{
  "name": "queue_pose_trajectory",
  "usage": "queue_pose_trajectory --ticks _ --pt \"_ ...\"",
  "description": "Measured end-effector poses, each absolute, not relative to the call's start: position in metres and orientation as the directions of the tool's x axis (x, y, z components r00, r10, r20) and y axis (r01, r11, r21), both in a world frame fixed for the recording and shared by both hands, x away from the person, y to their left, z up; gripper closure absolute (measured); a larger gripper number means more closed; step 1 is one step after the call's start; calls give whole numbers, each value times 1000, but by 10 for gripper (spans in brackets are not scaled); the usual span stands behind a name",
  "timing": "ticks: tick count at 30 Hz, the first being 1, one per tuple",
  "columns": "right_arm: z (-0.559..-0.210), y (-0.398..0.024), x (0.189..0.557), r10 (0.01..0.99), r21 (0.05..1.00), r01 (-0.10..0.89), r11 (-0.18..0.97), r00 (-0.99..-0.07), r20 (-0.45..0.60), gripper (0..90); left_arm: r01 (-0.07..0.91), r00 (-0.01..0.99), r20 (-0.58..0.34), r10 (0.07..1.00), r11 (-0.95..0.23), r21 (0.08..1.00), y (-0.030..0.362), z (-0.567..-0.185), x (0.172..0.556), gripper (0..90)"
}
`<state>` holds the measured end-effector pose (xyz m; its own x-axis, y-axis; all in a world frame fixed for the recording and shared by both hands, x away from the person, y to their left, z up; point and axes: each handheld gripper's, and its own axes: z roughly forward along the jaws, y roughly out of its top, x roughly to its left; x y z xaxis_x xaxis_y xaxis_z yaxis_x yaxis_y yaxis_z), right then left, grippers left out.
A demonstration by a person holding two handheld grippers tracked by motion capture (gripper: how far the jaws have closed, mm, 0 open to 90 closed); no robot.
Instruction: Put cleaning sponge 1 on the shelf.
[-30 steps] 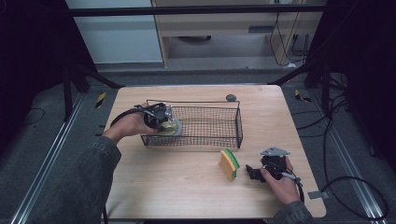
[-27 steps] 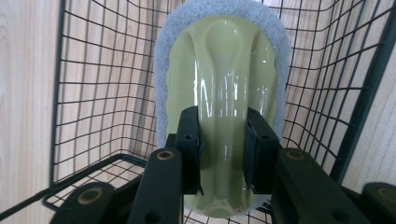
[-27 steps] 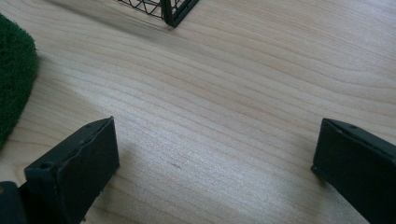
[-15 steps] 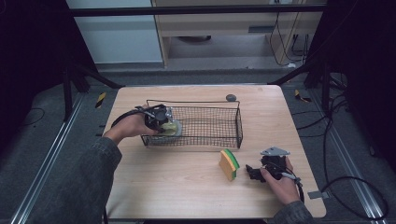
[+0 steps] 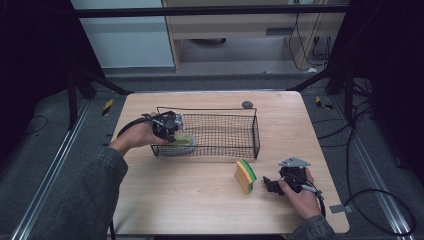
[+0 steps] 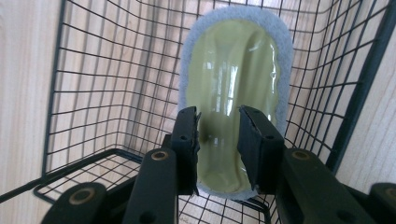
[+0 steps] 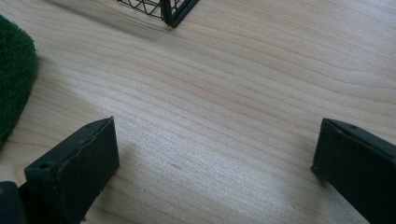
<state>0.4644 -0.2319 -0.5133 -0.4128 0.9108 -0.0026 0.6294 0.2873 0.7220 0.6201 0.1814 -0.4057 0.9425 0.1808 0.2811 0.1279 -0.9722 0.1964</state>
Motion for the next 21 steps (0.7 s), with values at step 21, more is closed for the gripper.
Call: queue_pose_trajectory --ticks 21 --pt "-513 -232 464 911 722 630 286 -412 -2 4 162 886 361 291 -924 348 190 -376 613 490"
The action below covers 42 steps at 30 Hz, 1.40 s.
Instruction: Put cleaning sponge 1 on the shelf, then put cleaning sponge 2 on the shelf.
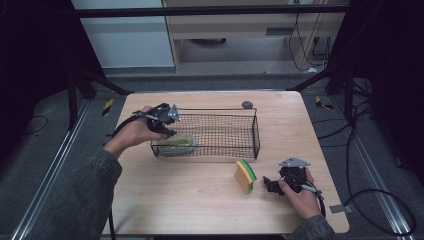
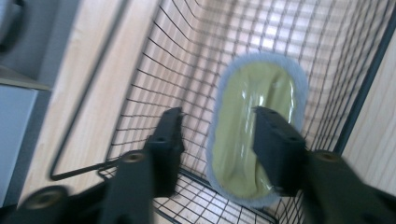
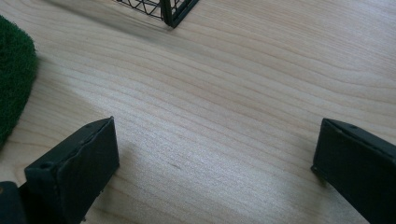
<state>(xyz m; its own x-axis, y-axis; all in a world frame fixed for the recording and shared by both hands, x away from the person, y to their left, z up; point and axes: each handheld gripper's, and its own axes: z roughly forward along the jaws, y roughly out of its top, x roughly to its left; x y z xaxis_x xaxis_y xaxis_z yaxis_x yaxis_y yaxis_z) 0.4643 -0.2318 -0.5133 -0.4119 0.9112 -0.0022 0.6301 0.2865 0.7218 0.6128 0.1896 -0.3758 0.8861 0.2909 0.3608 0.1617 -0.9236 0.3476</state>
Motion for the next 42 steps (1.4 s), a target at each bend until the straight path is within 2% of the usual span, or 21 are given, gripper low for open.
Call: queue_pose_trajectory --ticks 1,2,3,4,5,6,7,11,13,16,17,19,21,24,25,27,31,33,37,42 --pt "-513 -232 464 911 723 629 288 -412 -4 4 179 865 378 329 -907 381 189 -371 610 439" --pt "-513 -232 464 911 723 629 288 -412 -4 4 179 865 378 329 -907 381 189 -371 610 397" --pt "-513 -232 464 912 722 629 286 -411 -3 4 181 859 378 345 -896 407 190 -368 607 397" --pt "-513 -232 464 912 723 630 285 -410 -2 4 185 852 375 364 -882 434 190 -366 605 347" --pt "-513 -231 465 914 723 631 282 -405 -3 4 201 832 379 406 -856 476 190 -362 599 229" --pt "-513 -231 465 914 723 631 282 -405 -3 4 201 832 379 406 -856 476 190 -362 599 178" --pt "-513 -231 465 915 722 632 281 -404 -2 4 210 809 384 445 -829 519 191 -361 592 150" --pt "-513 -231 465 915 722 632 281 -404 -2 5 232 782 381 493 -798 556 194 -358 582 78" --pt "-513 -231 464 917 722 633 278 -399 -3 6 263 756 343 557 -740 619 200 -359 569 57" --pt "-513 -231 464 919 723 635 273 -395 0 8 275 737 313 599 -689 671 205 -361 556 45" --pt "-511 -230 464 915 709 646 283 -403 2 40 288 708 302 639 -651 702 210 -367 541 41" --pt "-508 -230 464 911 698 652 295 -412 0 68 294 693 301 655 -638 712 213 -371 532 40" --pt "-502 -224 457 903 673 669 316 -430 4 76 326 656 265 707 -582 745 222 -387 505 37" --pt "-498 -217 450 890 647 679 346 -456 3 108 344 640 251 726 -564 751 229 -399 490 39" --pt "-491 -209 442 870 607 694 387 -492 9 153 368 635 243 733 -564 739 233 -414 475 40" --pt "-485 -204 434 853 570 699 433 -522 -8 166 400 637 215 740 -555 729 237 -428 465 42" --pt "-478 -197 424 845 541 713 446 -534 7 196 436 623 192 758 -540 720 244 -447 461 50" --pt "-468 -187 417 829 519 709 478 -559 0 217 486 602 149 784 -508 711 245 -466 458 56" --pt "-451 -172 416 817 504 709 493 -576 12 265 495 623 148 768 -534 686 241 -473 457 56" --pt "-424 -149 423 811 476 712 516 -585 -4 267 507 628 144 765 -542 670 239 -477 458 55"
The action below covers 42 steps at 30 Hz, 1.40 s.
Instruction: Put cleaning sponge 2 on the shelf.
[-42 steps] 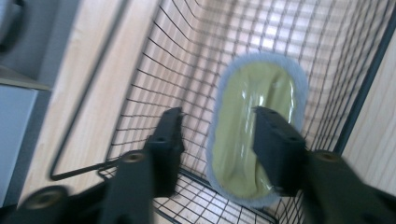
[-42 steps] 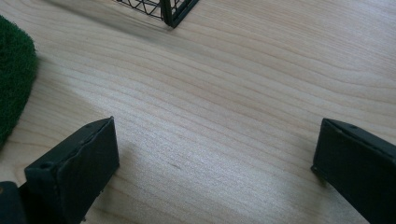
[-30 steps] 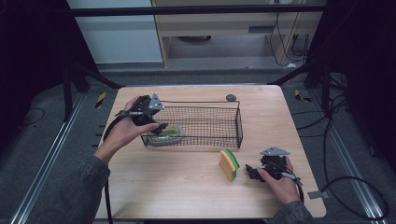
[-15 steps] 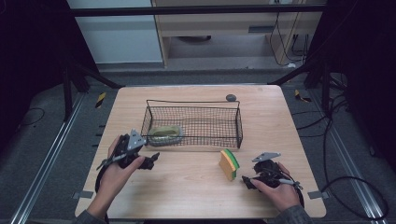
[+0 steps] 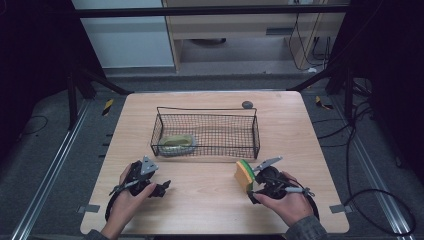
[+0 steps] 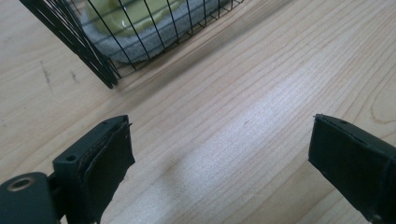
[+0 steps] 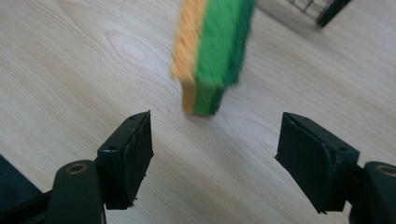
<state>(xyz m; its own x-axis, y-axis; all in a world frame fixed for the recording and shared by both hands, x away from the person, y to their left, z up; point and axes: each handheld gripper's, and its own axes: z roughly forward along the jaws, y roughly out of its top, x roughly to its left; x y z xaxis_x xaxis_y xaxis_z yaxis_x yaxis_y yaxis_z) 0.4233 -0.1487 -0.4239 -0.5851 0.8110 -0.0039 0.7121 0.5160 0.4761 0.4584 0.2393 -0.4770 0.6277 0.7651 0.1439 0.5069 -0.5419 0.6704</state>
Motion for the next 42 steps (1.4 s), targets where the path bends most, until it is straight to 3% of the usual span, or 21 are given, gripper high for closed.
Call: queue_pose_trajectory --ticks 8,16,19,23,42 --pt "-403 -130 443 806 447 709 546 -591 -47 262 508 630 141 763 -544 668 237 -479 459 55" --pt "-408 -121 465 813 424 733 532 -583 -11 313 518 633 133 763 -545 660 237 -482 460 55" --pt "-412 -119 474 820 412 748 521 -573 3 387 519 634 131 762 -545 659 237 -482 461 55" --pt "-412 -120 480 818 400 755 520 -575 23 636 522 631 132 764 -544 657 239 -483 461 55" --pt "-372 -191 487 839 508 717 477 -543 -23 645 547 645 95 758 -545 636 239 -490 464 55"
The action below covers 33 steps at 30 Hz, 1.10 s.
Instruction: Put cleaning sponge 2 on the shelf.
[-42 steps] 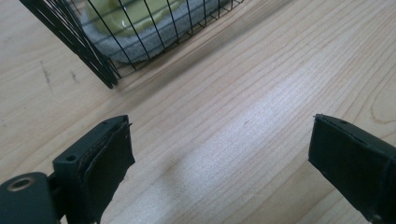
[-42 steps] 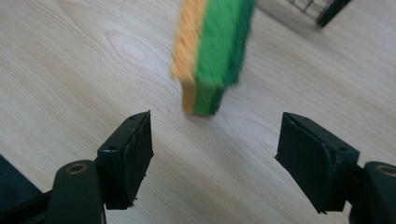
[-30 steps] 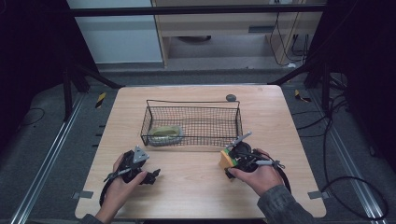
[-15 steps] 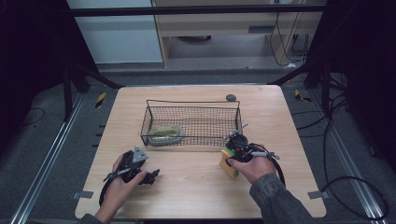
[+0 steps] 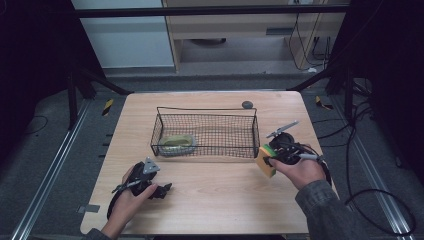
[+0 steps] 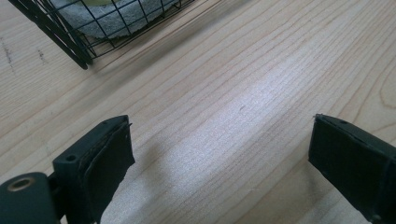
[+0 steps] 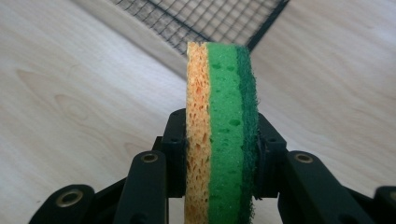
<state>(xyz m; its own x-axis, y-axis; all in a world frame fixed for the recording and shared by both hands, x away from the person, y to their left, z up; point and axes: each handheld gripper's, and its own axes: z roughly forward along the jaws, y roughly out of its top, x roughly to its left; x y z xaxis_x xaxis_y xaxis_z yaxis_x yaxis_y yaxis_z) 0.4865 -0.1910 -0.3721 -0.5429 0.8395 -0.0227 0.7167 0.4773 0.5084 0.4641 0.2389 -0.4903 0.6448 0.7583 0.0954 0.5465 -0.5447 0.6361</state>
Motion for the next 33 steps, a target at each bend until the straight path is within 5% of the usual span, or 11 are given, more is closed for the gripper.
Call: queue_pose_trajectory --ticks 33 --pt "-282 -212 554 856 622 633 461 -502 -125 651 576 654 36 756 -528 623 239 -499 465 22"
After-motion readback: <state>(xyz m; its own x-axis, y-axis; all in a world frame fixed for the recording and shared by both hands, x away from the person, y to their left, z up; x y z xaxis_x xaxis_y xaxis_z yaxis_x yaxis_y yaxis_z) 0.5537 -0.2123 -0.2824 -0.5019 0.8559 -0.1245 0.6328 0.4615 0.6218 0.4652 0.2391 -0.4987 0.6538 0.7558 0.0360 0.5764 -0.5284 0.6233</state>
